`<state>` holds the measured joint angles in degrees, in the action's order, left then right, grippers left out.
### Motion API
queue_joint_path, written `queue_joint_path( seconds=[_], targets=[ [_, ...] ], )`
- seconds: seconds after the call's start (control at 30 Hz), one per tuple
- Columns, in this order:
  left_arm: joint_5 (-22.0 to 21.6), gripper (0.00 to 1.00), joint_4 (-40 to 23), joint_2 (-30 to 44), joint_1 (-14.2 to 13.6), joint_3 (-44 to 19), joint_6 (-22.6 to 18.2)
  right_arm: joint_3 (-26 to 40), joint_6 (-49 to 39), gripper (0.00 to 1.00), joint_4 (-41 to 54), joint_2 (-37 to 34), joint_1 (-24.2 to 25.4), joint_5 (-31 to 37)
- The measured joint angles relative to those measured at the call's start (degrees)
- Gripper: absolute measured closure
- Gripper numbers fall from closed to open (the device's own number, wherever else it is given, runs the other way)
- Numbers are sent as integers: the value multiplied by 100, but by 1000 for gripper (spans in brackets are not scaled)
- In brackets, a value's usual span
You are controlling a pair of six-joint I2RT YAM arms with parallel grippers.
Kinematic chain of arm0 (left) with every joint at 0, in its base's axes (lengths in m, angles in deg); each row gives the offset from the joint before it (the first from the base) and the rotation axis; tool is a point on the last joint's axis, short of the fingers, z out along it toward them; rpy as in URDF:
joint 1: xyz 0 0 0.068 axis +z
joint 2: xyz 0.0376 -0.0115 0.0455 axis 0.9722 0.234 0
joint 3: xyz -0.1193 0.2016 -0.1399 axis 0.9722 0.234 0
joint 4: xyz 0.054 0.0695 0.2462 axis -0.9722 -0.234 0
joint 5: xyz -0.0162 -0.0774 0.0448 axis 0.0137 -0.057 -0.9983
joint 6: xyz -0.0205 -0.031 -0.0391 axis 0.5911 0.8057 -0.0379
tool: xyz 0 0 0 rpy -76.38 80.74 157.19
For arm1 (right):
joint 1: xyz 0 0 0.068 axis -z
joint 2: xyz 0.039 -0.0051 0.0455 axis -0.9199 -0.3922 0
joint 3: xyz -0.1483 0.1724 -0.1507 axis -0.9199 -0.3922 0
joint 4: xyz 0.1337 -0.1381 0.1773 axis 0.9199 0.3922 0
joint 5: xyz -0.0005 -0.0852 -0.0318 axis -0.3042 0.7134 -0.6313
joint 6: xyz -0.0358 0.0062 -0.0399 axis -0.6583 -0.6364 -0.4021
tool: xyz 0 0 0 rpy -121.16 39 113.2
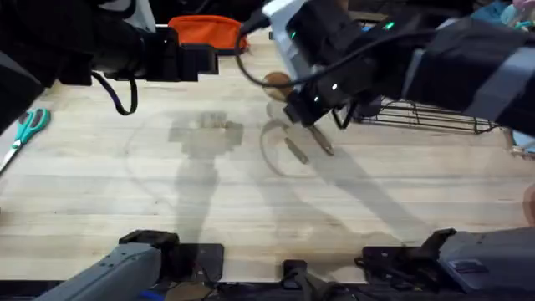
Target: Pick up the spoon on the table one by one and put them onto the rack
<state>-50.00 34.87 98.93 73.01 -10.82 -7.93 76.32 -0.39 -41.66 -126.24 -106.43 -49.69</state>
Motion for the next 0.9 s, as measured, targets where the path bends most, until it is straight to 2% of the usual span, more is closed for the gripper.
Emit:
queue_joint_path(
  seconds=[0.17,0.33,0.67,0.73,0.9],
  targets=[
    [0,6,0,0,0,0,0,292,-84,969,-11,65,350,0],
    [0,7,0,0,0,0,0,675,-118,969,-407,75,704,0],
    [0,6,30,0,0,0,0,827,-121,967,-2207,155,1427,13],
    [0,6,123,0,0,0,0,831,-122,967,-2965,186,1658,15],
    [0,7,134,0,0,0,0,831,-136,967,-3688,186,1928,15]
  ],
)
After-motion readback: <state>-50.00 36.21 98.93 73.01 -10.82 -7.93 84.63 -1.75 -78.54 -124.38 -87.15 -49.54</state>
